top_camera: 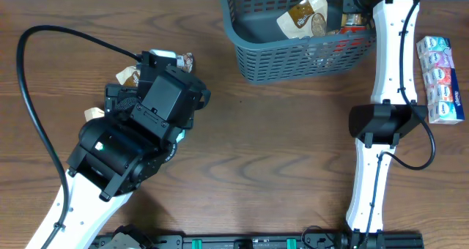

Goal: Pack container
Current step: 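Carry the spaghetti package over the basket and release it inside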

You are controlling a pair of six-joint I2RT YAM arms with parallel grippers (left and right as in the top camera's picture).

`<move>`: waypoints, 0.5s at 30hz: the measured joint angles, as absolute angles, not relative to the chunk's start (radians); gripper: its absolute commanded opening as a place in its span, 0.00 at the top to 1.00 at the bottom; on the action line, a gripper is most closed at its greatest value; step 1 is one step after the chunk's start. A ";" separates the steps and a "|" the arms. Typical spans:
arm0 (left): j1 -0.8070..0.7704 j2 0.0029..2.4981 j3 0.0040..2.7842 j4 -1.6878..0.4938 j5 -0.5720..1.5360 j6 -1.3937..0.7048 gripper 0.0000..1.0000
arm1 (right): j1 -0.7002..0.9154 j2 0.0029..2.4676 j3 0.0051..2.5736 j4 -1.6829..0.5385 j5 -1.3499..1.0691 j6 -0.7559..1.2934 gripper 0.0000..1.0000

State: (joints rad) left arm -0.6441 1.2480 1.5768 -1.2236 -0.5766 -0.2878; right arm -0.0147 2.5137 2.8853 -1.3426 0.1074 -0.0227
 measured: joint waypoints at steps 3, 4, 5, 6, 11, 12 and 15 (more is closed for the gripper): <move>-0.644 1.248 1.577 -1.224 -0.577 -0.288 0.01 | -0.015 2.514 2.885 -1.343 0.105 -0.016 0.73; -0.644 1.248 1.577 -1.224 -0.577 -0.288 0.01 | -0.015 2.514 2.885 -1.343 0.105 -0.010 0.68; -0.644 1.248 1.577 -1.224 -0.577 -0.288 0.01 | -0.015 2.514 2.885 -1.341 0.105 -0.008 0.64; -0.644 1.248 1.577 -1.224 -0.577 -0.288 0.01 | -0.015 2.514 2.886 -1.335 0.106 -0.011 0.60; -0.644 1.248 1.577 -1.224 -0.577 -0.288 0.01 | -0.015 2.513 2.899 -1.327 0.105 -0.010 0.53; -0.644 1.248 1.577 -1.224 -0.576 -0.288 0.01 | -0.015 2.513 2.899 -1.328 0.105 -0.010 0.53; -0.644 1.248 1.577 -1.224 -0.577 -0.288 0.01 | -0.015 2.512 2.899 -1.327 0.105 -0.010 0.52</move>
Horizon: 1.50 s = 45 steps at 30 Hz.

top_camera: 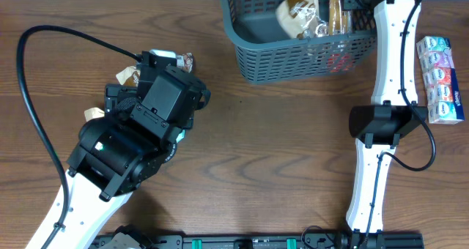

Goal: Pack container
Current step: 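Carry the spaghetti package over the basket and release it inside, then move the right gripper to the colorful snack multipack and grasp it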

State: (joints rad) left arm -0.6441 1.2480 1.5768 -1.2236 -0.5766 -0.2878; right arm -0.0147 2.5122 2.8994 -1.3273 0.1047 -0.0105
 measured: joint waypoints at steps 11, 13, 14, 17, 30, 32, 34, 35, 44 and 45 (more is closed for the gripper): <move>-0.644 1.248 1.577 -1.224 -0.577 -0.288 0.01 | -0.017 2.336 2.899 -1.270 0.218 0.014 0.20; -0.644 1.248 1.577 -1.224 -0.576 -0.288 0.01 | -0.026 2.245 2.899 -1.282 0.256 0.019 0.11; -0.644 1.248 1.577 -1.224 -0.577 -0.288 0.01 | -0.033 2.205 2.900 -1.296 0.268 0.019 0.06; -0.644 1.248 1.577 -1.224 -0.576 -0.288 0.01 | -0.095 2.070 2.917 -1.390 0.253 -0.028 0.01; -0.644 1.248 1.577 -1.224 -0.576 -0.288 0.01 | -0.372 1.975 2.888 -1.692 0.069 -0.400 0.01; -0.644 1.248 1.577 -1.224 -0.577 -0.288 0.01 | -0.404 1.987 2.850 -1.692 0.063 -0.437 0.01; -0.644 1.248 1.577 -1.224 -0.577 -0.288 0.01 | -0.437 1.992 2.806 -1.681 0.057 -0.477 0.01; -0.644 1.248 1.577 -1.224 -0.576 -0.288 0.01 | -0.451 1.993 2.786 -1.668 0.052 -0.492 0.01; -0.644 1.248 1.577 -1.224 -0.576 -0.288 0.01 | -0.580 2.081 2.577 -1.490 -0.029 -0.551 0.01; -0.644 1.248 1.577 -1.224 -0.577 -0.288 0.01 | -0.590 2.113 2.560 -1.462 -0.030 -0.542 0.01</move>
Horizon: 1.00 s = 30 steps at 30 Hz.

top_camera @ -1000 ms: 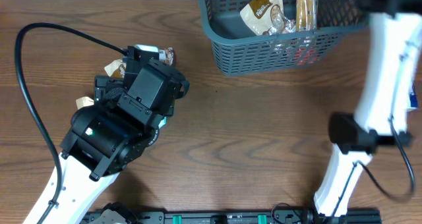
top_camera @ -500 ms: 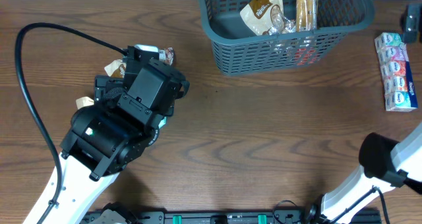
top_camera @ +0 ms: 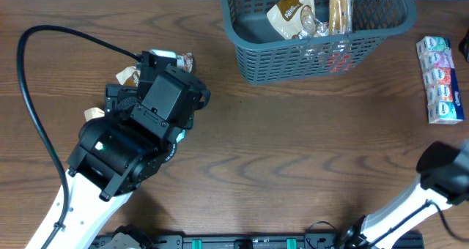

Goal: Pack container
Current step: 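Move the right gripper to the colorful snack multipack and grasp it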

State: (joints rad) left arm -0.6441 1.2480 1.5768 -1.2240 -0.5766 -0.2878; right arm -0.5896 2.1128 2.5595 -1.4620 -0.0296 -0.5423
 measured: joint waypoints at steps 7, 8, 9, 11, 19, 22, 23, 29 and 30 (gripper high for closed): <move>-0.644 1.248 1.577 -1.234 -0.576 -0.288 0.01 | -0.633 2.320 2.528 -1.411 -0.048 -0.514 0.01; -0.644 1.248 1.577 -1.234 -0.577 -0.288 0.01 | -0.637 2.338 2.527 -1.408 -0.051 -0.513 0.01; -0.644 1.248 1.577 -1.236 -0.576 -0.288 0.01 | -0.640 2.359 2.526 -1.405 -0.053 -0.511 0.01; -0.644 1.248 1.577 -1.238 -0.576 -0.288 0.01 | -0.644 2.395 2.525 -1.392 -0.054 -0.508 0.01; -0.644 1.248 1.577 -1.239 -0.577 -0.288 0.01 | -0.645 2.502 2.525 -1.370 -0.057 -0.502 0.01; -0.644 1.249 1.577 -1.239 -0.577 -0.288 0.01 | -0.645 2.551 2.525 -1.371 -0.053 -0.502 0.01; -0.644 1.250 1.577 -1.239 -0.577 -0.288 0.01 | -0.646 2.564 2.525 -1.372 -0.053 -0.502 0.01; -0.644 1.277 1.577 -1.250 -0.576 -0.288 0.01 | -0.661 2.626 2.525 -1.372 -0.043 -0.502 0.01; -0.644 1.283 1.577 -1.250 -0.577 -0.288 0.01 | -0.664 2.629 2.525 -1.372 -0.042 -0.502 0.01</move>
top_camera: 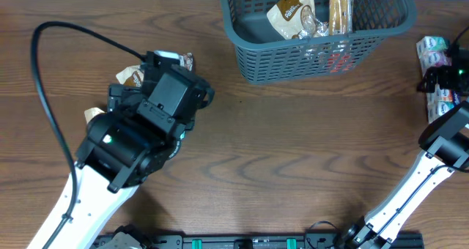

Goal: Pack container
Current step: 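Move the right gripper to the colorful snack multipack and grasp it, then lift the multipack with the right gripper and carry it over the basket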

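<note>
A grey slatted basket [249, 55] stands at the back centre. It holds a brown snack packet [288, 15], an upright bar in clear wrap [339, 7] and a red item [338, 61] seen through the wall. My left arm [143, 121] lies over several snack packets [132, 77] at the left, and its fingers are hidden under the wrist. My right gripper [434, 79] sits over a colourful multipack [432, 47] at the right edge. Whether its jaws are open or shut cannot be told.
A black cable [51, 88] loops from the left arm over the left of the table. The right arm's white forearm [418, 179] slants up from the bottom right. Brown wooden tabletop [293, 146] lies between the arms.
My right gripper, out of view at the right edge before, now sits over the multipack. The left arm has shifted slightly up and right, and its cable loop has moved with it.
My right arm first reached into the basket's right rear corner. Half a second later the bar stood upright in the basket. Then the arm was off at the right edge, the bar left in the basket. Now its gripper is over the multipack.
</note>
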You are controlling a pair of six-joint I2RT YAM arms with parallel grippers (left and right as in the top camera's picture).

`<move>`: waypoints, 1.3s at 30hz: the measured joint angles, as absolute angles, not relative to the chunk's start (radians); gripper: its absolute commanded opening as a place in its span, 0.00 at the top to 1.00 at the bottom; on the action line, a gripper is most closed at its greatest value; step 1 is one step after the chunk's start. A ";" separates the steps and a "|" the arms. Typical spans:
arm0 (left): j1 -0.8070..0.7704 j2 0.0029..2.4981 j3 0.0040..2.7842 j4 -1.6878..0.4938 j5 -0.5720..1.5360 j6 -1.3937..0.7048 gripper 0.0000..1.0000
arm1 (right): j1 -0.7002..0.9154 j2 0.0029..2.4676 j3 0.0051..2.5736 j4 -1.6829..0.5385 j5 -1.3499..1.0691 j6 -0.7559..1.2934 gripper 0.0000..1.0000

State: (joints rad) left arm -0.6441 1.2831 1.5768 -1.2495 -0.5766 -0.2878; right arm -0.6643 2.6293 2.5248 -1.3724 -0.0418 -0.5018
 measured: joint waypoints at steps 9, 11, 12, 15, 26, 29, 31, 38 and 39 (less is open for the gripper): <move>-0.644 1.326 1.577 -1.250 -0.576 -0.288 0.01 | -0.710 2.633 2.525 -1.373 -0.033 -0.486 0.17; -0.644 1.330 1.577 -1.250 -0.576 -0.288 0.01 | -0.714 2.633 2.525 -1.374 -0.033 -0.463 0.23; -0.644 1.332 1.577 -1.250 -0.577 -0.288 0.01 | -0.715 2.633 2.525 -1.374 -0.033 -0.468 0.20; -0.644 1.332 1.577 -1.250 -0.577 -0.288 0.01 | -0.719 2.633 2.525 -1.375 -0.040 -0.453 0.19; -0.644 1.332 1.577 -1.250 -0.576 -0.288 0.01 | -0.721 2.627 2.528 -1.381 -0.081 -0.411 0.99; -0.644 1.332 1.577 -1.250 -0.576 -0.288 0.01 | -0.721 2.627 2.528 -1.386 -0.100 -0.402 0.99; -0.644 1.332 1.577 -1.250 -0.577 -0.288 0.01 | -0.721 2.627 2.528 -1.389 -0.113 -0.398 0.99; -0.644 1.332 1.577 -1.250 -0.577 -0.288 0.01 | -0.720 2.624 2.528 -1.384 -0.130 -0.362 0.99; -0.644 1.332 1.577 -1.250 -0.576 -0.288 0.01 | -0.719 2.623 2.528 -1.382 -0.132 -0.356 0.99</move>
